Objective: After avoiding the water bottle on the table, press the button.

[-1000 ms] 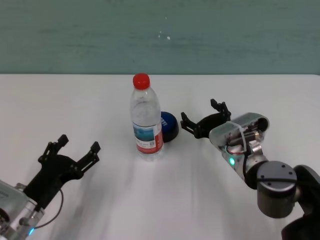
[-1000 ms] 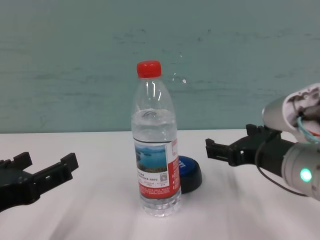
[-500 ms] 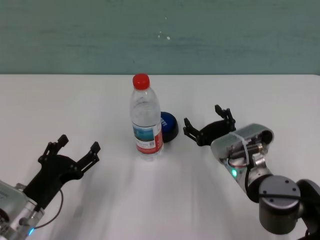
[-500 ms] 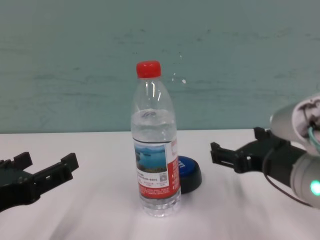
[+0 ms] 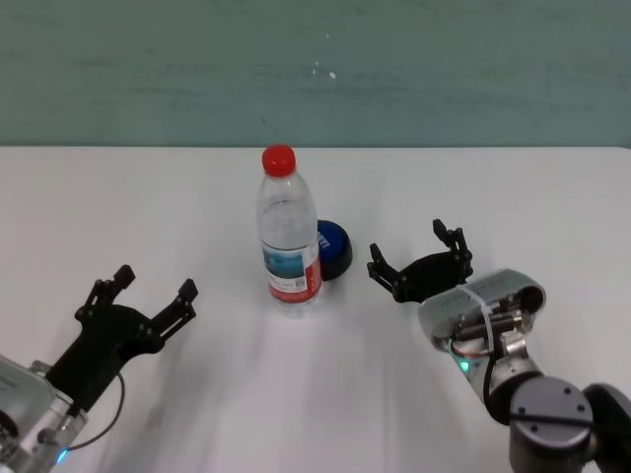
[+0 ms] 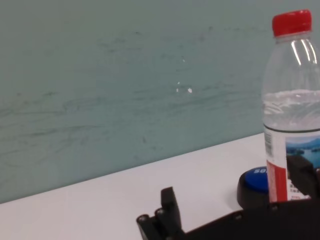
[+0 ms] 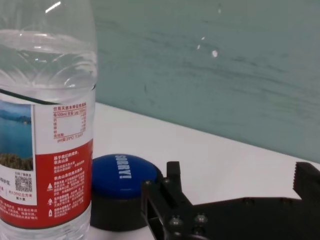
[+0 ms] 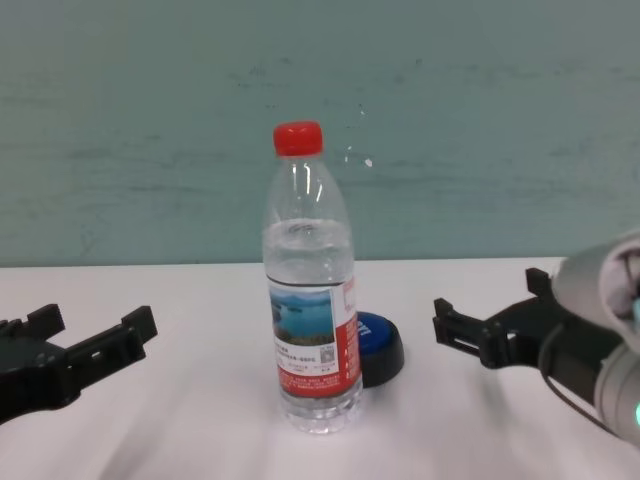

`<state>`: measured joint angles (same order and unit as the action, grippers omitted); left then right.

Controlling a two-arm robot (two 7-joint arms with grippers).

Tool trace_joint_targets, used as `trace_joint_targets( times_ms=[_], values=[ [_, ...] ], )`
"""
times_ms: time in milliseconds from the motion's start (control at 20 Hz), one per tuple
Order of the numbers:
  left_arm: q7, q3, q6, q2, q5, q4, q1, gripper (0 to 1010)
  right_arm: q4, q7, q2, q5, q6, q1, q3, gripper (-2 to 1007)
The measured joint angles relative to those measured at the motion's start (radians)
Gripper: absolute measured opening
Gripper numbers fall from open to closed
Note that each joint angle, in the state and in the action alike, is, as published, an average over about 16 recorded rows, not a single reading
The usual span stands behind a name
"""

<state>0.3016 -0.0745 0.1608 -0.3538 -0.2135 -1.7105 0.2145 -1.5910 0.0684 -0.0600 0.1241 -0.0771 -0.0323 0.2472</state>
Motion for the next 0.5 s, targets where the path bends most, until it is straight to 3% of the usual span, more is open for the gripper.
trace_joint_targets(
  times_ms=[500],
  values=[
    [0.0,0.0,0.0,0.0,0.0,0.0,0.0,1010,-0.01,-0.029,0.026,0.022,0.066,0.053,-0.018,1004]
  ],
)
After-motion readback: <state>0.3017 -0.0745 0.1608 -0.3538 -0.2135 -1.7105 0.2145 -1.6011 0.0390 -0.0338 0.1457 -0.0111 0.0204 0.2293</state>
